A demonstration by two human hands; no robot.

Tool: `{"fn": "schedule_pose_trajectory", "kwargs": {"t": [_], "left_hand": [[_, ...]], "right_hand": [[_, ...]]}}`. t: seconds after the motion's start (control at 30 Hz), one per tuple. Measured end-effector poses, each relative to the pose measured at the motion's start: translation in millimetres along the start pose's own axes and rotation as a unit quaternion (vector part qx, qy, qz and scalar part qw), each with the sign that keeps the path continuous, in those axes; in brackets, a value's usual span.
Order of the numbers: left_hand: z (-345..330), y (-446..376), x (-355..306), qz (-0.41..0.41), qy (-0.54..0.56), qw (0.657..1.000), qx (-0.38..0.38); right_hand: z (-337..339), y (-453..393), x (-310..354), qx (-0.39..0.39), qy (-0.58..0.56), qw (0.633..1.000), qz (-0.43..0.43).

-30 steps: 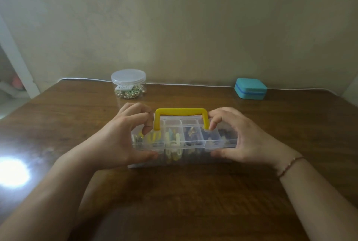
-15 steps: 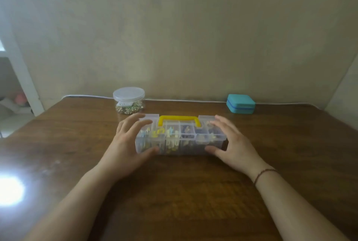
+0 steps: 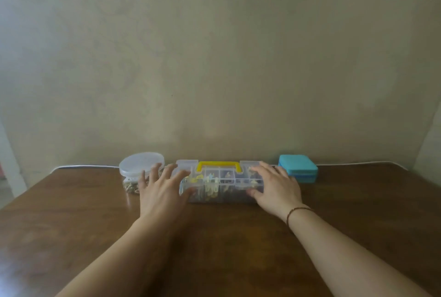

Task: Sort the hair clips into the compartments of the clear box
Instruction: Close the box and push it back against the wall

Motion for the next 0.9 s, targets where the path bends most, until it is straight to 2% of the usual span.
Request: {"fn": "schedule_pose_trajectory", "kwargs": {"t": [0.17, 0.37, 0.43, 0.5, 0.57, 0.67, 0.73, 0.8, 0.9], "left_hand": [[-36, -48, 18, 0.044, -0.047, 0.997, 0.04], [-49, -75, 24, 0.018, -0.094, 0.992, 0.078], [-48, -71, 28, -0.01, -0.117, 0.991, 0.058], [-35, -58, 43, 0.016, -0.121, 0.992, 0.007], [-22, -38, 71, 0.119, -0.092, 0.988, -0.022], [-20, -13, 104, 0.247, 0.036, 0.968, -0.016], [-24, -10, 109, 0.263, 0.113, 0.958, -0.032], [-22, -11, 109, 0.248, 0.145, 0.956, -0.062], [-3, -16, 112, 0.225, 0.183, 0.945, -0.152]], "right_hand": [[-24, -61, 11, -0.028, 0.03, 0.999, -0.011], [-41, -95, 16, -0.069, 0.053, 0.996, -0.027], [-41, -95, 11, -0.067, 0.057, 0.996, -0.018], [-35, -96, -7, -0.067, 0.071, 0.995, -0.031], [-26, -98, -39, -0.079, 0.061, 0.991, -0.089], [-26, -100, -89, -0.046, 0.002, 0.977, -0.206], [-31, -99, -104, -0.049, -0.026, 0.972, -0.23], [-33, -98, -108, -0.094, -0.07, 0.966, -0.231], [-35, -100, -110, -0.11, -0.112, 0.96, -0.231]]}}
Point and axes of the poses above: each hand's wrist, its own y-axis away from the middle knuckle, its own z-axis out of the back of the hand, x = y × z, the point moved 5 cm from there along -y, towards the middle knuckle, and after that the axes turned 15 degrees about -z, right-handed, at the moved point
